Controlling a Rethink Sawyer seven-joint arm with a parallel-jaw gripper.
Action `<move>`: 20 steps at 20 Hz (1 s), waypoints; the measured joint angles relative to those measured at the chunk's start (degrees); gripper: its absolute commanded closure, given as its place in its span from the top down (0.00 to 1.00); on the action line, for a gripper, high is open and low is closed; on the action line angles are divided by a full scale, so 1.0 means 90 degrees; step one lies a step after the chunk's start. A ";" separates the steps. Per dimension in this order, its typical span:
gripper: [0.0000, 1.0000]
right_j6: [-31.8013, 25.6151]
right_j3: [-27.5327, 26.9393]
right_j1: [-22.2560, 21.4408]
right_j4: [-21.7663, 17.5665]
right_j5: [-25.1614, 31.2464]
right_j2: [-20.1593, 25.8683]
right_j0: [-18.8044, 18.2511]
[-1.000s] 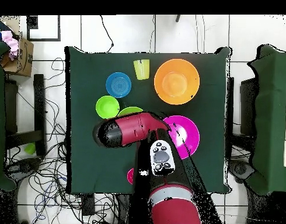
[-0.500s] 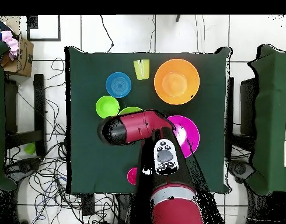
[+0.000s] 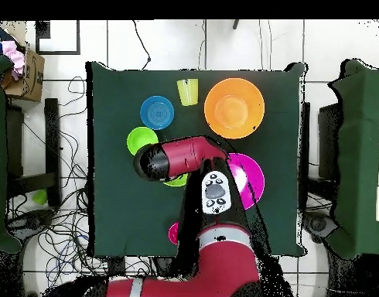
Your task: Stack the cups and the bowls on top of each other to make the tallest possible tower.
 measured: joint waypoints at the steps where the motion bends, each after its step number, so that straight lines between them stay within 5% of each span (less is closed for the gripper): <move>1: 1.00 0.0000 -0.0066 0.0077 0.0000 -0.0018 -0.0021 0.0028; 9: 1.00 0.0000 -0.0404 0.0665 0.0000 -0.0462 -0.0164 0.0194; 20: 1.00 0.0000 -0.0201 0.0580 0.0020 -0.0518 -0.0117 0.0070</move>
